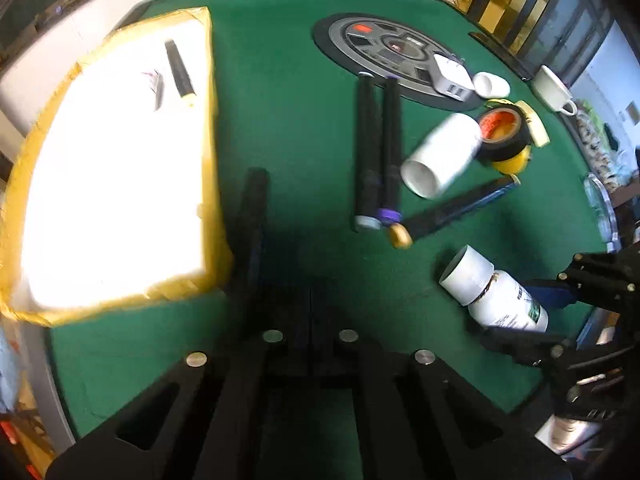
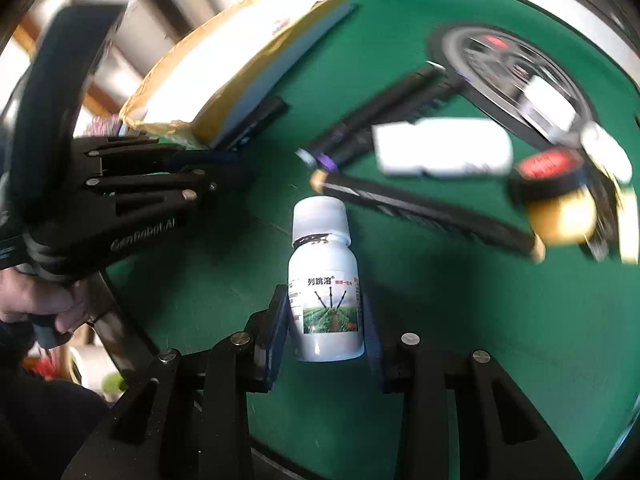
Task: Organize rigid objects
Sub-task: 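Grasp the white bottle with green label using the right gripper, then grasp a black marker with the left gripper while the right gripper holds the bottle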
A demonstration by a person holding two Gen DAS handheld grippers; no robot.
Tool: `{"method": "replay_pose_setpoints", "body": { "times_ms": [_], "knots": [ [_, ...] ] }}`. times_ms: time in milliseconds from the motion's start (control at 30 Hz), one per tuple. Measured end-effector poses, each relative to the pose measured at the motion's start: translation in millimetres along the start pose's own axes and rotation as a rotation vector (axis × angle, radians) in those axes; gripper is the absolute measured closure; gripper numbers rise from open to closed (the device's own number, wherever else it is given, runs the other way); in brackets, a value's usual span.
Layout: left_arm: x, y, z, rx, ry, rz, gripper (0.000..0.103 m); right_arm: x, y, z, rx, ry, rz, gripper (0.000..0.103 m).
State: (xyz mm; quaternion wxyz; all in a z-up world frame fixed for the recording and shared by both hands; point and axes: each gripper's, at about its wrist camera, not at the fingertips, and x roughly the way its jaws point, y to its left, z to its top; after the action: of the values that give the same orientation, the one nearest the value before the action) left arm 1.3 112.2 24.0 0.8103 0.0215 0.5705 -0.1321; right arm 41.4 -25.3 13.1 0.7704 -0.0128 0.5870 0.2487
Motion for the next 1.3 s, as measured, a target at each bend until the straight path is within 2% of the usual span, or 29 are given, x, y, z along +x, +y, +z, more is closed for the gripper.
{"method": "replay_pose_setpoints", "body": {
  "times_ms": [200,300,367,533,600,833,900,933,1033,1167,1233,1300],
  "knots": [
    [-19.3,-6.7,-19.7,-0.075,-0.001,-0.039,0.103,-29.3,-33.4,-34.0,0.107,-0.085,0.127,0.072],
    [-30.6,-7.3,-29.0,-0.078,0.006,-0.016,0.103,-34.1,-39.2,-42.6,0.144,-0.098,0.190,0.072],
    [-35.4,-2.6,-37.2,-0.088,0.009,-0.007,0.103,-33.1,-42.5,-46.9,0.139,-0.092,0.202,0.072],
    [-41.5,4.7,-35.9,-0.081,-0.033,0.041,0.103,-34.2,-25.5,-40.9,0.078,-0.099,0.164,0.072],
    [-38.8,8.1,-32.0,-0.058,-0.024,0.043,0.103,-37.4,-27.3,-42.8,0.076,-0.103,0.146,0.072],
    [-28.8,17.3,-21.7,-0.002,0.009,0.025,0.103,-50.0,-36.6,-51.4,0.180,-0.131,0.109,0.072],
    [-25.0,20.7,-18.8,0.012,0.017,0.002,0.102,-52.9,-32.6,-49.3,0.189,-0.143,0.102,0.072],
    [-22.6,24.2,-17.1,0.004,0.028,-0.036,0.100,-53.9,-29.9,-47.4,0.188,-0.148,0.092,0.072],
    [-7.1,26.8,-11.6,0.001,0.092,-0.076,0.100,-52.2,-25.4,-44.2,0.203,-0.154,0.075,0.072],
    [-2.1,21.9,-3.0,0.034,0.047,-0.105,0.096,-50.4,-22.4,-43.0,0.233,-0.156,0.066,0.072],
    [1.3,22.3,3.7,0.014,0.023,-0.105,0.097,-50.3,-20.6,-42.8,0.238,-0.157,0.058,0.072],
    [4.6,20.8,7.9,0.006,0.020,-0.100,0.103,-52.3,-18.7,-42.8,0.246,-0.161,0.053,0.072]
  ]
}}
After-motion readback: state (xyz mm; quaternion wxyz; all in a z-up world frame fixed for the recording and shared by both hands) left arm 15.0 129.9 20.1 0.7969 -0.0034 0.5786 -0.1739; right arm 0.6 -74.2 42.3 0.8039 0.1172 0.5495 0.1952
